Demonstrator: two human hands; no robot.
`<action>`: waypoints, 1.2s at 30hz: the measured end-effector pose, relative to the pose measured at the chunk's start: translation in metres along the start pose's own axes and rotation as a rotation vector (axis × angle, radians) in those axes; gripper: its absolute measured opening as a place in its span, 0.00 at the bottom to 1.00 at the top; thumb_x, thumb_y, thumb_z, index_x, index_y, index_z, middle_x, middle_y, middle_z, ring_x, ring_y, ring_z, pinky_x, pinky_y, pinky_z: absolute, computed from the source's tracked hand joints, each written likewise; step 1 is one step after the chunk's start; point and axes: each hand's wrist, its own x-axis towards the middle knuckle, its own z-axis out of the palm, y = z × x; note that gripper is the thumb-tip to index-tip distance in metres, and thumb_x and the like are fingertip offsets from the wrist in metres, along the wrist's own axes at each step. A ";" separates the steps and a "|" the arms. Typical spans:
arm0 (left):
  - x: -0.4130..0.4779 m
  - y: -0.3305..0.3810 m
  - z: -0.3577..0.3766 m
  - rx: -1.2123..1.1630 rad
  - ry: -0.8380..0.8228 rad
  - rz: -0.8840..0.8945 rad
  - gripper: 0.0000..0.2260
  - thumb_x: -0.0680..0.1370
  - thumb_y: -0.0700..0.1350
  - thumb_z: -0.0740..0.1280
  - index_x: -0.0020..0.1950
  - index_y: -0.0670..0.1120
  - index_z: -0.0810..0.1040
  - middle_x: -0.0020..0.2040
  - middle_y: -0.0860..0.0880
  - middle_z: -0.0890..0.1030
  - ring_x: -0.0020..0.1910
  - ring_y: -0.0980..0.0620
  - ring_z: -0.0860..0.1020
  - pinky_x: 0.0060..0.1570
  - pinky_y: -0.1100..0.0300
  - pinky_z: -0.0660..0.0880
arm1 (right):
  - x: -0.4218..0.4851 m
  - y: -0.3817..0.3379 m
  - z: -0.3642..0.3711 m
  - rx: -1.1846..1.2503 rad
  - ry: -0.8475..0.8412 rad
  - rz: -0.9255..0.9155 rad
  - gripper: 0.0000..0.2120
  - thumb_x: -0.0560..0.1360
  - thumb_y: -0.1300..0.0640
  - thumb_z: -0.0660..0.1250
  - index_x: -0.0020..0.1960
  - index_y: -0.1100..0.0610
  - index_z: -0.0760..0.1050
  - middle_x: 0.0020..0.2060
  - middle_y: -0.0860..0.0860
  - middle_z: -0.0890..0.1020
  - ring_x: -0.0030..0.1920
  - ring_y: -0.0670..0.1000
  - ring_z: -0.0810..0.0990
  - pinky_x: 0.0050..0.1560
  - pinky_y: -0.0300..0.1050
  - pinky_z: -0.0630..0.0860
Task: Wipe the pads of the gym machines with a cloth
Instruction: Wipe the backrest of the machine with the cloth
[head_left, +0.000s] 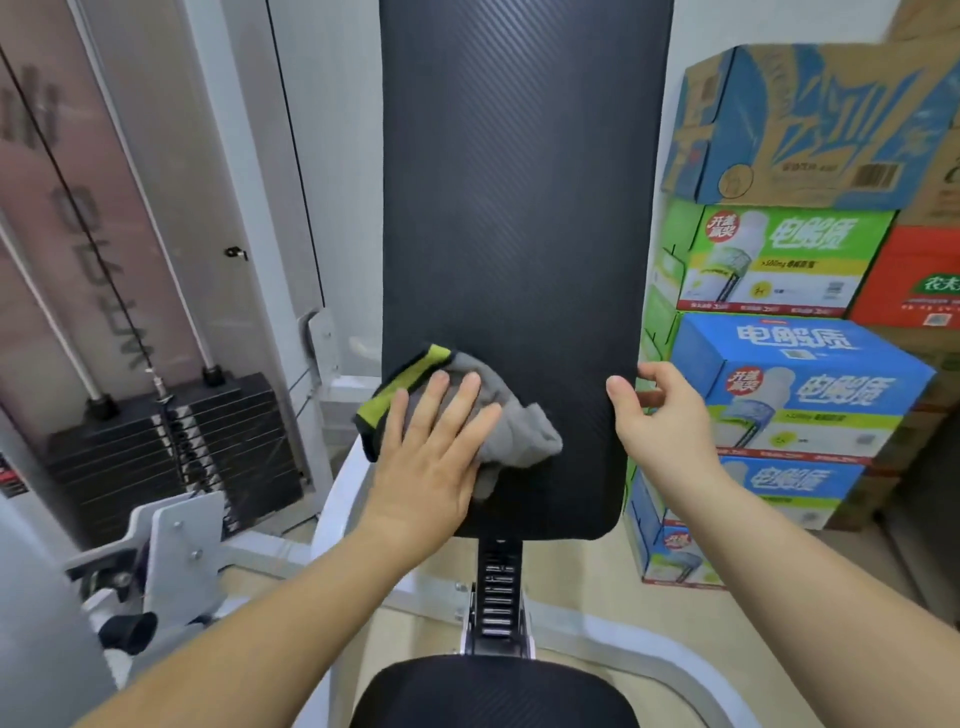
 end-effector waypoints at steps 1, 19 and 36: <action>-0.023 -0.001 0.006 0.027 -0.032 0.097 0.26 0.80 0.48 0.64 0.79 0.51 0.67 0.83 0.46 0.60 0.83 0.39 0.54 0.78 0.33 0.53 | -0.001 0.001 -0.001 0.015 -0.008 0.005 0.17 0.81 0.43 0.66 0.67 0.47 0.74 0.45 0.46 0.80 0.50 0.52 0.82 0.52 0.52 0.79; 0.037 0.089 -0.002 -0.046 -0.051 0.202 0.24 0.81 0.57 0.62 0.76 0.55 0.71 0.83 0.48 0.59 0.83 0.39 0.54 0.77 0.31 0.50 | -0.025 0.019 -0.018 0.154 0.076 0.196 0.14 0.85 0.49 0.56 0.54 0.55 0.77 0.47 0.53 0.82 0.52 0.57 0.81 0.57 0.58 0.79; -0.004 -0.008 -0.024 -0.189 0.100 -0.337 0.19 0.79 0.43 0.66 0.70 0.46 0.72 0.79 0.41 0.64 0.79 0.35 0.59 0.77 0.37 0.59 | -0.044 0.025 0.012 -0.193 0.033 0.045 0.17 0.77 0.47 0.71 0.56 0.54 0.68 0.52 0.54 0.76 0.48 0.55 0.77 0.43 0.49 0.72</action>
